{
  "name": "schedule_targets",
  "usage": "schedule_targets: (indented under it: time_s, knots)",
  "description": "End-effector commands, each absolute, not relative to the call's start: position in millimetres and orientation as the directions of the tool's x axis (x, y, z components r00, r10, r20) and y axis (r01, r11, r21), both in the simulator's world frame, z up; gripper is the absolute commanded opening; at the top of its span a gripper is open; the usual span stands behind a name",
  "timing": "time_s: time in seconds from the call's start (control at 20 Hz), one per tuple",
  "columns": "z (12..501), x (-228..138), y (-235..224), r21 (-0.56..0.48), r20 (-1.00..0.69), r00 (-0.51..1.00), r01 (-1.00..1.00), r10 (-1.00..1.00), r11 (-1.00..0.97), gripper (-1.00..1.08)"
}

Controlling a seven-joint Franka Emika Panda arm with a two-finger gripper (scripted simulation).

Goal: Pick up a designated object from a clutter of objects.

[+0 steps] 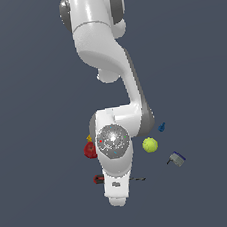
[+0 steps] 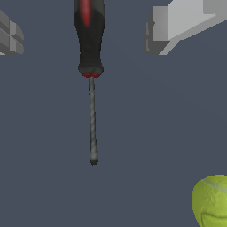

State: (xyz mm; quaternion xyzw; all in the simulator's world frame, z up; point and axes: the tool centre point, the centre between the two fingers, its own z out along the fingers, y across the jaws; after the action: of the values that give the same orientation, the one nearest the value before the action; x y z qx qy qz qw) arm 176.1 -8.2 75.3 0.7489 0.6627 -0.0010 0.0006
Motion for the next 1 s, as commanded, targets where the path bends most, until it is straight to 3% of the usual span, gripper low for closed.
schedule_targets:
  time_s: [0.0, 0.5, 0.95]
  knots:
    - [70, 178, -9, 0.000, -0.001, 0.096, 0.995, 0.995, -0.096, 1.00]
    - [62, 179, -10, -0.001, 0.000, 0.077, 0.997, 0.997, -0.077, 1.00]
    - [19, 177, -10, 0.000, 0.000, 0.073, 0.997, 0.997, -0.073, 1.00]
